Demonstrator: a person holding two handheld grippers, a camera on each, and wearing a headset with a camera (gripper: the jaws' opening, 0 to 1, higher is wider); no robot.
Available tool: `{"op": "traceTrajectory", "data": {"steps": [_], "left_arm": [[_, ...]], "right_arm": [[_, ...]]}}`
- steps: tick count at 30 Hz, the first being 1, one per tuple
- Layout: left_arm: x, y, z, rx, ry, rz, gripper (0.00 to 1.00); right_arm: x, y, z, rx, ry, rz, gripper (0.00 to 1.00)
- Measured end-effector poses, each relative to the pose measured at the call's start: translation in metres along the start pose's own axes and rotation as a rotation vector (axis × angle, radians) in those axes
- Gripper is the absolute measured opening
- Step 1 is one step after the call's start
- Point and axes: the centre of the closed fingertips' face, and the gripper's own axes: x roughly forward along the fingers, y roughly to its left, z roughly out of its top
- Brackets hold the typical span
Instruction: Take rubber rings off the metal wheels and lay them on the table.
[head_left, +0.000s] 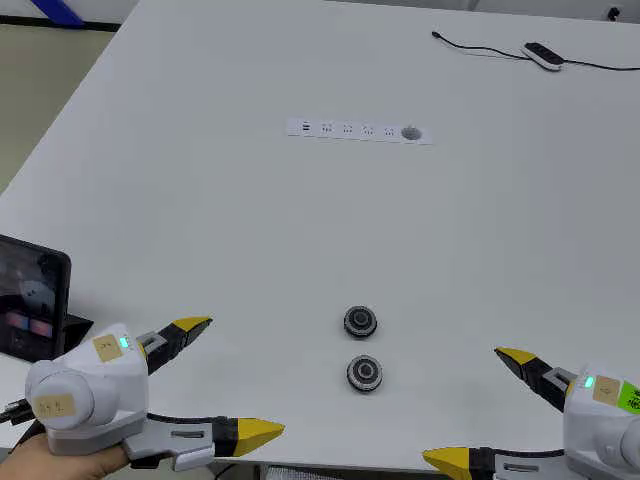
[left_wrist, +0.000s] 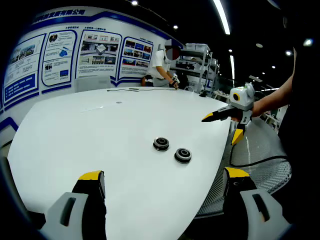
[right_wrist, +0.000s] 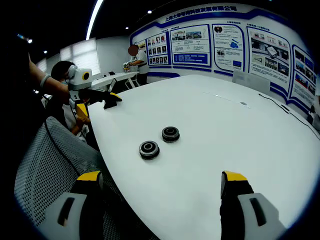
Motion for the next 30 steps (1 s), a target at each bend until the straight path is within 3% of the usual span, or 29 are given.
{"op": "traceTrajectory", "data": {"steps": [30], "left_arm": [[0.0076,-0.0051,-0.0064,-0.004,0.026,-0.031,0.95]], "right_arm": [[0.0079,0.0097,-0.0054,0.037,0.018,0.016,0.99]]}}
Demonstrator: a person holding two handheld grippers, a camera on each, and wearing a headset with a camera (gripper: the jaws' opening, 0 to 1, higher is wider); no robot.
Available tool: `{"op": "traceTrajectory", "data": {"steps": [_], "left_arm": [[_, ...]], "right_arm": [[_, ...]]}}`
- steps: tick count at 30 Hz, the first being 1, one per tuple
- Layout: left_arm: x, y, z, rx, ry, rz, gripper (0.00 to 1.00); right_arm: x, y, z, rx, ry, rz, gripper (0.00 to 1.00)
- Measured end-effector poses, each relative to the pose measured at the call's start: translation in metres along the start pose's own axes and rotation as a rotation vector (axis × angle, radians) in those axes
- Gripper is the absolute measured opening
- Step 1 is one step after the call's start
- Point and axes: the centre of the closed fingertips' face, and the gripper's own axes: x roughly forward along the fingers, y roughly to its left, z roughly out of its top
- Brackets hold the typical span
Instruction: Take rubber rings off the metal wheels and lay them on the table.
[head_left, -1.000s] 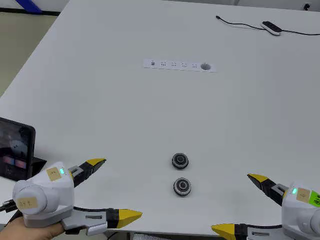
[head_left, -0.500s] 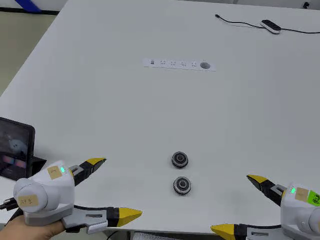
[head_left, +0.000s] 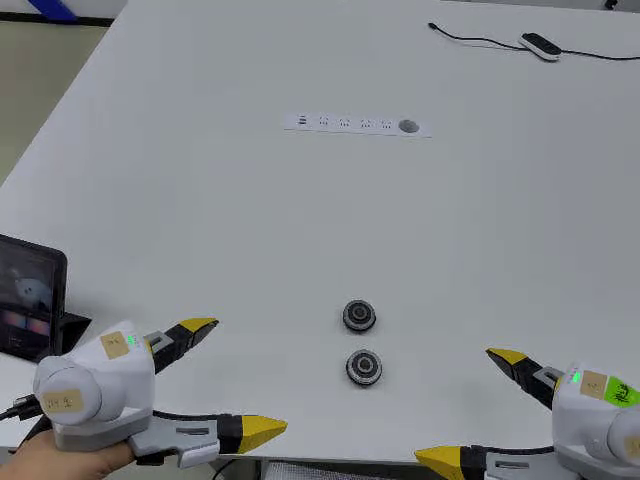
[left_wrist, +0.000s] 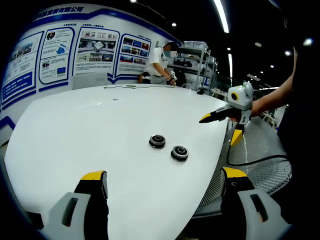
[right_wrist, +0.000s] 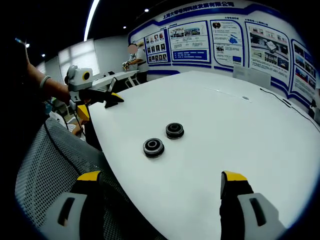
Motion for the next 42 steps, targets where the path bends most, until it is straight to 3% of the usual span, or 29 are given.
{"op": "traceTrajectory", "data": {"steps": [20,33,42], "left_arm": [[0.016,-0.006,0.003,0.043,0.044,-0.046,0.84],[0.027,-0.014,0.005,0.087,0.064,-0.088,0.72],[0.037,-0.021,0.009,0.112,0.074,-0.115,0.62]], "right_arm": [[0.013,0.011,0.005,0.016,-0.001,0.035,0.93],[0.019,0.018,0.002,0.049,0.011,0.059,0.82],[0.025,0.019,0.004,0.079,0.002,0.065,0.80]]}}
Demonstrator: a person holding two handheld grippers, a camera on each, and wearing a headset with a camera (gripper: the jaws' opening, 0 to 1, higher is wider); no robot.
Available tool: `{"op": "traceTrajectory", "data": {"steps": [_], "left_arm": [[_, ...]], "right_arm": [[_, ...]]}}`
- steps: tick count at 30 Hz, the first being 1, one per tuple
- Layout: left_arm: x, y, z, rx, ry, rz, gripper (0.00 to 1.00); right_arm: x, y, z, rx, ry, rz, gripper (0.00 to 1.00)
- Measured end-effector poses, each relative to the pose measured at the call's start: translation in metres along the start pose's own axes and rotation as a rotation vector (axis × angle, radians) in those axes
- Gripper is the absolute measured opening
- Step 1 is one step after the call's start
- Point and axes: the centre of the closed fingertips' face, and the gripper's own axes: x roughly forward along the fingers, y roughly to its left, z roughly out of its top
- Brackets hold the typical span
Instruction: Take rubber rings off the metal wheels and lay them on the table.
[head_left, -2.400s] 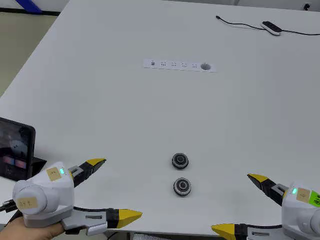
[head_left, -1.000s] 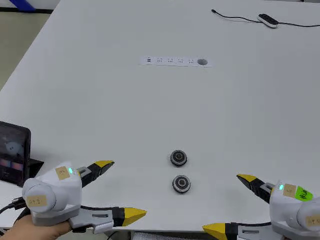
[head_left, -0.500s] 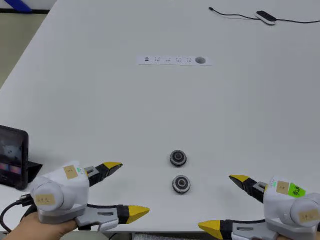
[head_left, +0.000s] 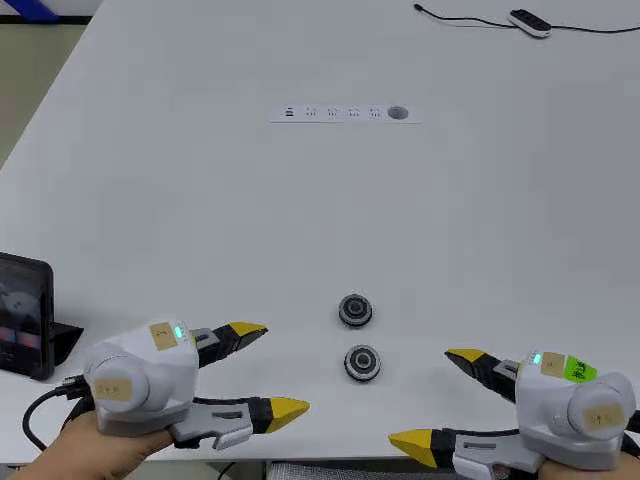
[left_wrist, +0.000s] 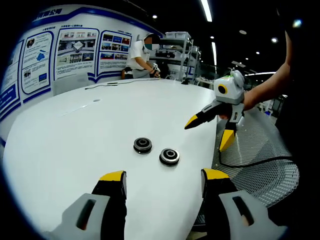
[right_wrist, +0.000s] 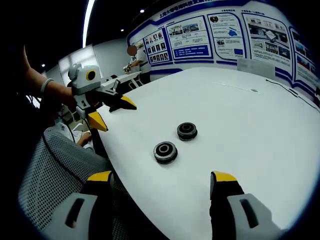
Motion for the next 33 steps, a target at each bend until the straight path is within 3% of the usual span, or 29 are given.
{"op": "traceTrajectory", "data": {"steps": [22,33], "left_arm": [[0.027,-0.005,0.011,0.078,0.040,-0.077,0.44],[0.042,-0.012,0.010,0.125,0.076,-0.106,0.33]], "right_arm": [[0.015,0.004,0.003,0.103,-0.014,0.034,0.68],[0.018,0.003,0.006,0.152,-0.027,0.042,0.63]]}}
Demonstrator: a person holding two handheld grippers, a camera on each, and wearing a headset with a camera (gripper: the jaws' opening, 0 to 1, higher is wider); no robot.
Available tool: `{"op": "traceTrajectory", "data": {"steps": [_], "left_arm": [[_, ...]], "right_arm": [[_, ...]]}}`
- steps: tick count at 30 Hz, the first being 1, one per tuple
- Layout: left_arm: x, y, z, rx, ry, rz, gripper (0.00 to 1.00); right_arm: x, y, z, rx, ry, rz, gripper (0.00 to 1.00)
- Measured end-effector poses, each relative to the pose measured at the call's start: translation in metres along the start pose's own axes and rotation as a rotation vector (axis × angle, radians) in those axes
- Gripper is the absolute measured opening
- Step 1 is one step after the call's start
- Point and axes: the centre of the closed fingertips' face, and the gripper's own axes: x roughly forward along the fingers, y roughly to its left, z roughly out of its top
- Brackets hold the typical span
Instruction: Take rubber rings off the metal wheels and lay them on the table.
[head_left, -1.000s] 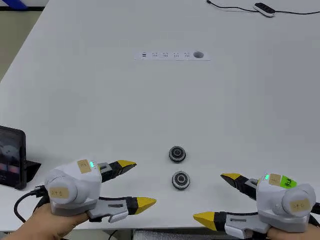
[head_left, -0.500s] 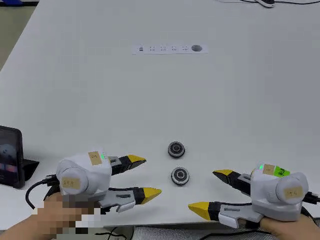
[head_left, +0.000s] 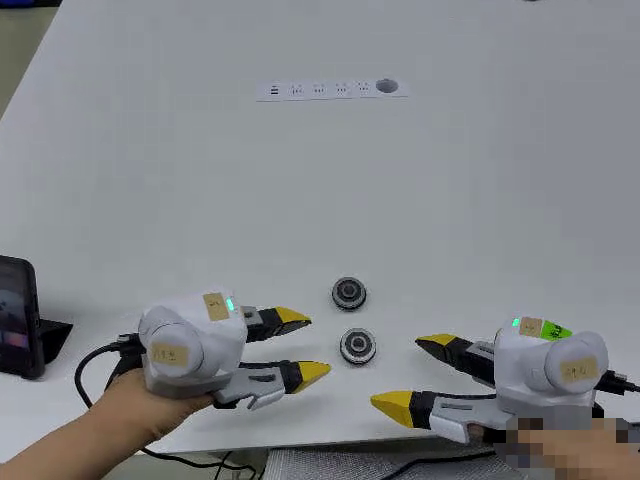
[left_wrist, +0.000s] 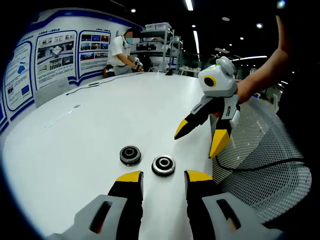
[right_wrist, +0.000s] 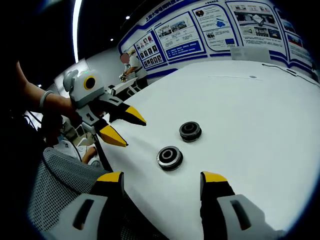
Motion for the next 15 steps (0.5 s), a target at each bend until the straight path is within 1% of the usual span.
{"op": "traceTrajectory", "data": {"steps": [1,5,10,15], "left_arm": [[0.001,0.001,-0.001,0.010,0.014,0.007,0.33],[0.005,0.001,-0.002,0.007,0.021,0.004,0.33],[0.010,0.001,-0.002,0.015,0.031,-0.002,0.29],[0.016,0.001,-0.002,0.024,0.044,-0.007,0.27]], "right_arm": [[0.000,0.000,0.000,0.007,0.000,0.000,0.62],[0.001,0.000,0.000,0.021,0.000,0.003,0.60],[0.004,0.001,-0.001,0.039,0.001,0.006,0.56],[0.007,0.000,-0.001,0.057,-0.002,0.005,0.55]]}}
